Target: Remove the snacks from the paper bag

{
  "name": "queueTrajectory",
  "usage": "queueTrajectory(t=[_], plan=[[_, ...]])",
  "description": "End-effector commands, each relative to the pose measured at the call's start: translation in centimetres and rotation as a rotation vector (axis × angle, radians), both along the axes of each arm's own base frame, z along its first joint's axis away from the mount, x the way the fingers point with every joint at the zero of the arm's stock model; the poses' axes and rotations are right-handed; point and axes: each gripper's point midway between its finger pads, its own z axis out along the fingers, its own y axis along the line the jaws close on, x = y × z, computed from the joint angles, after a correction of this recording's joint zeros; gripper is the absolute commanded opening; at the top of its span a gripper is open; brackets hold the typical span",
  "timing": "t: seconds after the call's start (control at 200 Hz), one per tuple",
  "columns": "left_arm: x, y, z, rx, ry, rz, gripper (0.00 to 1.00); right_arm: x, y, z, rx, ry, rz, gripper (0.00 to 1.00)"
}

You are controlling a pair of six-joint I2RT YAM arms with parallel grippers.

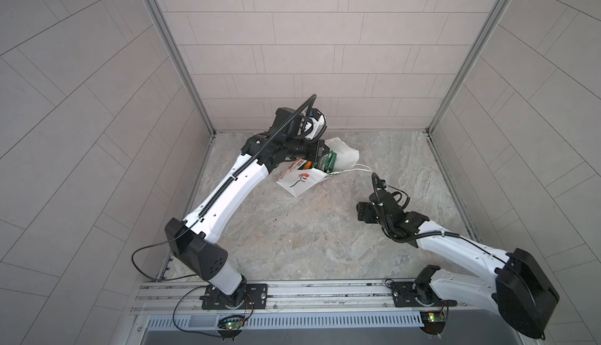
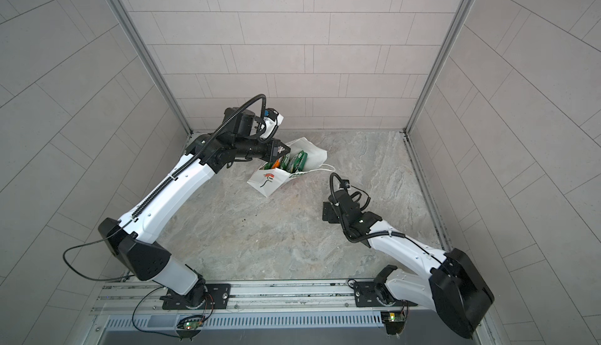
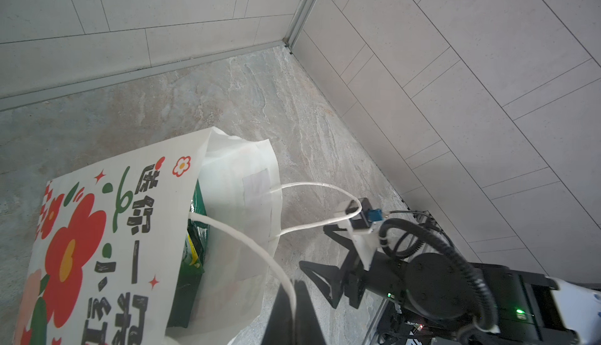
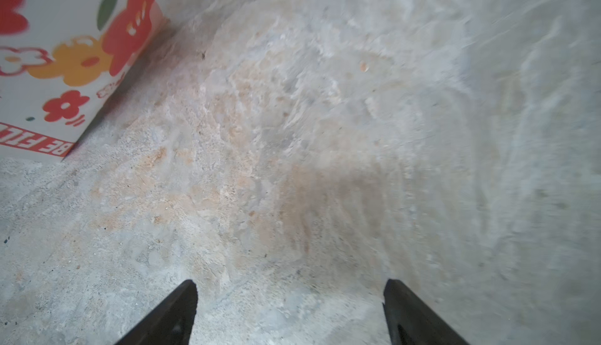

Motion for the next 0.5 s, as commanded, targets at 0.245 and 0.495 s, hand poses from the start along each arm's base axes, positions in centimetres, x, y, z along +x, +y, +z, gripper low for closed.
queueTrajectory(t=[0.245, 0.495], plan=[[-2.8, -2.4, 1.1, -0.059, -0.028, -0.015, 0.0, -0.3, -6.6, 8.8, -0.143, -0.085, -0.12, 0.91], [-4.8, -3.9, -0.3, -0.08, 0.01, -0.021, 0.0, 1.3, -4.3, 12.5, -0.095, -0.131, -0.028, 0.9]])
